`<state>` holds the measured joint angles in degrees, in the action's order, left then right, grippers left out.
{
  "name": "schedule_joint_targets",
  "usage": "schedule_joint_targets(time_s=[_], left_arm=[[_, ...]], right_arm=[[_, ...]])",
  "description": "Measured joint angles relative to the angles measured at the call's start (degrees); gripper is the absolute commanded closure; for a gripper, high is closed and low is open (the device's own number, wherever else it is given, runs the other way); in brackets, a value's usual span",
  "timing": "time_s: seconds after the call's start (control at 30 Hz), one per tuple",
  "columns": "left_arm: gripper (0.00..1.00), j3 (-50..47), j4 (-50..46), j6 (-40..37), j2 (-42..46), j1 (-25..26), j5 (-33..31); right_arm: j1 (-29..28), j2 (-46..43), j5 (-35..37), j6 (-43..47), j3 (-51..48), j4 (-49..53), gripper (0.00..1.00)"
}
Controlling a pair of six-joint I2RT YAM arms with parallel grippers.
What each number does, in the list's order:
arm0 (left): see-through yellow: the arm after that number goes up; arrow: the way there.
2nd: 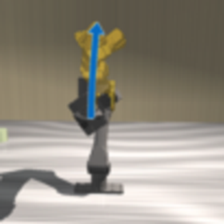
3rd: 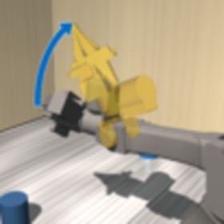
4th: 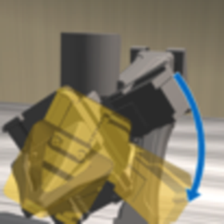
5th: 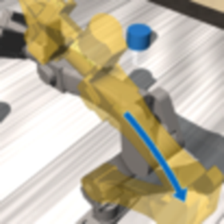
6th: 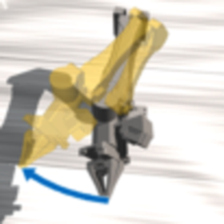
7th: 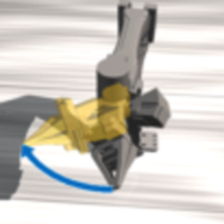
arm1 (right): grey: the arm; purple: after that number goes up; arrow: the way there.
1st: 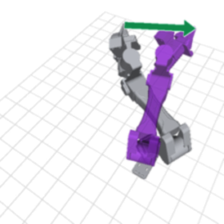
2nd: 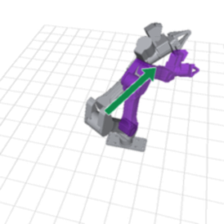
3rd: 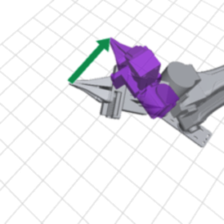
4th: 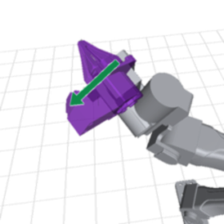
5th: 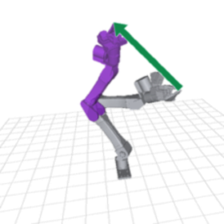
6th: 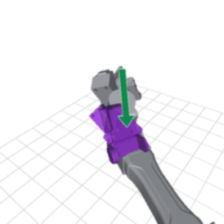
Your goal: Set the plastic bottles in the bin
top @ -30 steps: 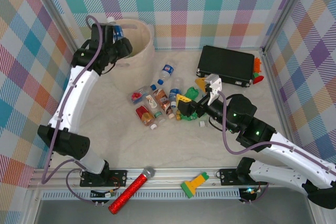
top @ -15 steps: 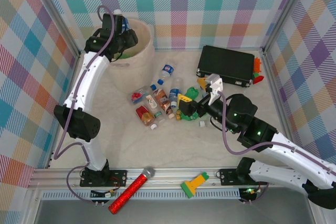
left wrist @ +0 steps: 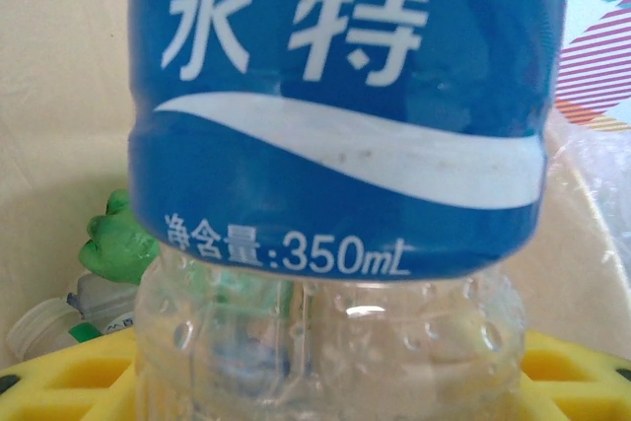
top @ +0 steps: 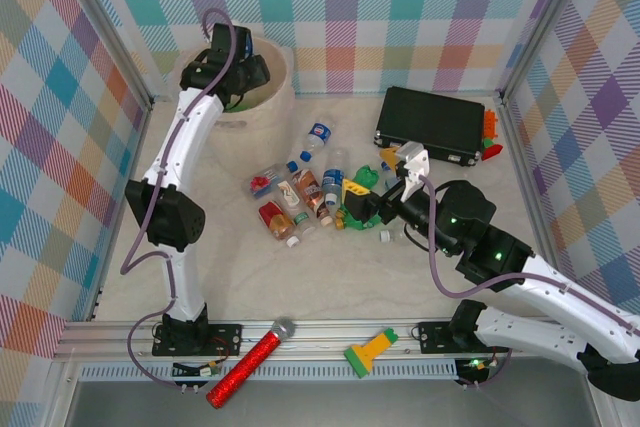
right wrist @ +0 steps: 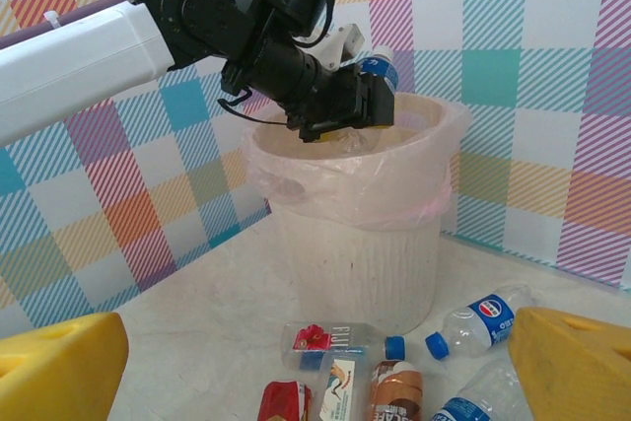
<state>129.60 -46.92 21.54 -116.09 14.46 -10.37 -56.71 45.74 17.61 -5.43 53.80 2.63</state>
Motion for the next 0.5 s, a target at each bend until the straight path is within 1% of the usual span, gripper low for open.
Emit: schedule_joint_targets(time_s=[0.27,0.3,0.33,0.37,0.5], left_arm=[[0.41,0.0,-0.2,0.0,-0.7,0.0,0.0],[0.37,0.1,-0.1,0.0,-0.7,0.0,0.1],[0.28,0.1,-0.1,0.0,-0.7,0.0,0.3],[0.14,0.1,-0.1,0.0,-0.7,0.0,0.3],[0.12,0.9,-0.1,0.0,-0.7,-0.1,0.5]], right_arm=[[0.0,-0.3,0.0,0.0,0.0,0.4,0.01],[0.0,-0.3,0.0,0.0,0.0,0.5,0.01],[0.0,-0.3,0.0,0.0,0.0,0.5,0.01],[0.0,-0.3,0.0,0.0,0.0,0.5,0.01],[0.0,-0.3,0.0,0.0,0.0,0.5,0.01]])
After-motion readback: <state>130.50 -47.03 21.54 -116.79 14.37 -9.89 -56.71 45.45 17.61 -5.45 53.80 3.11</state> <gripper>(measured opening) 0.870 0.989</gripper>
